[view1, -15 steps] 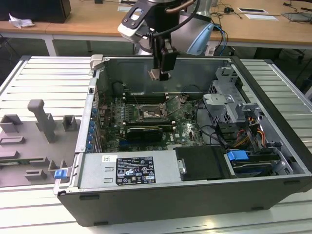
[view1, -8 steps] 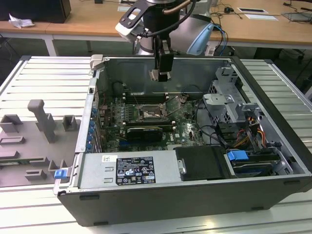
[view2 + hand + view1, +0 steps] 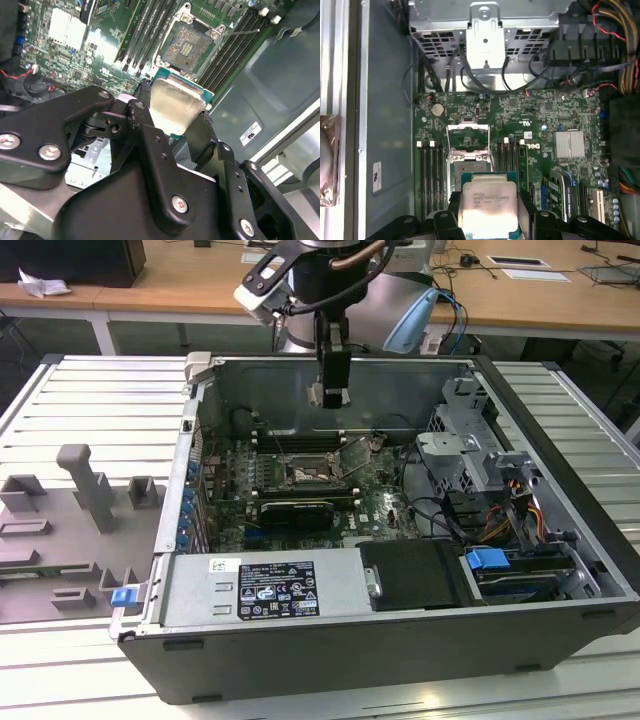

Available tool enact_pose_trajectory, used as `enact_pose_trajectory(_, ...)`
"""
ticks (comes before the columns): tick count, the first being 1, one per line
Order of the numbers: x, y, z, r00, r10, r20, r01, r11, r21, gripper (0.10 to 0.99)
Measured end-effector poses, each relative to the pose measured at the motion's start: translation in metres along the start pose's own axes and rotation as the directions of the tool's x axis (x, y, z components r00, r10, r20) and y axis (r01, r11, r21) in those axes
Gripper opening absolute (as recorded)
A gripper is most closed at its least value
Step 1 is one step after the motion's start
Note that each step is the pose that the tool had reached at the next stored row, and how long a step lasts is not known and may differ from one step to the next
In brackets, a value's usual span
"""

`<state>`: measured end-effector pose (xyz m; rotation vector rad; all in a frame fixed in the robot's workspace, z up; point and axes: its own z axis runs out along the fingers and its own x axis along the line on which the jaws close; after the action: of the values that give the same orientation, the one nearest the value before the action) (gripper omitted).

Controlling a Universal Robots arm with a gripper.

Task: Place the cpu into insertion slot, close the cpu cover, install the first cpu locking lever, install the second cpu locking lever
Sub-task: 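Place the cpu into insertion slot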

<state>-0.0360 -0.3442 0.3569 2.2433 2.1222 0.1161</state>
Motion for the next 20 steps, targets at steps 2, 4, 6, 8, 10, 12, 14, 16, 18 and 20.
enact_pose_trajectory(2,0.0000,0.0000,0.0004,0.9994,0.034,0.0032,-0.034,0.9994,-0.001,0.529)
enact_pose_trajectory(4,0.0000,0.0000,0.0006,0.9981,0.062,0.0056,-0.062,0.9981,-0.001,0.529)
enact_pose_trajectory(6,0.0000,-0.0001,0.0007,0.9964,0.085,0.0076,-0.085,0.9964,-0.002,0.529)
enact_pose_trajectory(8,0.0000,-0.0001,0.0013,0.9917,0.128,0.0113,-0.128,0.9918,-0.003,0.529)
enact_pose_trajectory(10,0.0000,-0.0002,0.0025,0.9897,0.143,0.0127,-0.143,0.9898,-0.004,0.529)
enact_pose_trajectory(12,-0.0001,-0.0006,0.0061,0.9895,0.144,0.0121,-0.144,0.9896,-0.006,0.529)
enact_pose_trajectory(14,-0.0002,-0.0007,0.0083,0.9897,0.143,0.0119,-0.143,0.9897,-0.008,0.529)
enact_pose_trajectory(16,-0.0002,-0.0008,0.0092,0.9912,0.132,0.0110,-0.132,0.9913,-0.008,0.529)
enact_pose_trajectory(18,-0.0002,-0.0010,0.0104,0.9958,0.091,0.0074,-0.091,0.9958,-0.007,0.529)
enact_pose_trajectory(20,-0.0002,-0.0011,0.0119,0.9994,0.036,0.0025,-0.036,0.9993,-0.005,0.529)
